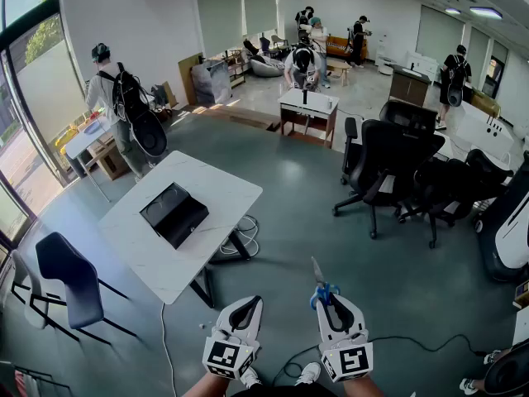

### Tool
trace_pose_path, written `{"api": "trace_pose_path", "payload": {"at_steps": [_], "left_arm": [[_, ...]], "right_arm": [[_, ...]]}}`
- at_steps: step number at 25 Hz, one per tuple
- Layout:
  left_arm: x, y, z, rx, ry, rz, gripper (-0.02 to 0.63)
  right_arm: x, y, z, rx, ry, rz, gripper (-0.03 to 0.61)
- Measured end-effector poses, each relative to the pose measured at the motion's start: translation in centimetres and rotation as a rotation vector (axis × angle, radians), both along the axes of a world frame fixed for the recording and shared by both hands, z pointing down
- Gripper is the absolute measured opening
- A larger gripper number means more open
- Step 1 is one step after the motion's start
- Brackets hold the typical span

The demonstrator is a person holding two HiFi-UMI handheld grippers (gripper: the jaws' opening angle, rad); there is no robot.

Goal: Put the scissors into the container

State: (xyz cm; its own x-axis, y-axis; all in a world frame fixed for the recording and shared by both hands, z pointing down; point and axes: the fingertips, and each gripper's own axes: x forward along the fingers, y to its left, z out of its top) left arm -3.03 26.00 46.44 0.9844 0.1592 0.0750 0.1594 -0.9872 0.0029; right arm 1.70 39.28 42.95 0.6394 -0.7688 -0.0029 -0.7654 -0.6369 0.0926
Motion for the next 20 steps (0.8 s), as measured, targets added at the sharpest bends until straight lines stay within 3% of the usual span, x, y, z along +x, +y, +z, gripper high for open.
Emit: {"api": "trace_pose_path", "payload": {"at_steps": [15,20], "left_arm": [[-5.0,-5.6,0.9,-0.117,-0.017,-0.090,0.010],[-6.7,-8.2,1.7,-0.121,-0.026,-0.112,0.009]], "right_arm": [[-5.1,-4.9,-0.1,-0.008,-0.014,-0.055,0.084],[-6.5,-7.4,-0.4,0.056,-0.039,-0.072,0.086]]}}
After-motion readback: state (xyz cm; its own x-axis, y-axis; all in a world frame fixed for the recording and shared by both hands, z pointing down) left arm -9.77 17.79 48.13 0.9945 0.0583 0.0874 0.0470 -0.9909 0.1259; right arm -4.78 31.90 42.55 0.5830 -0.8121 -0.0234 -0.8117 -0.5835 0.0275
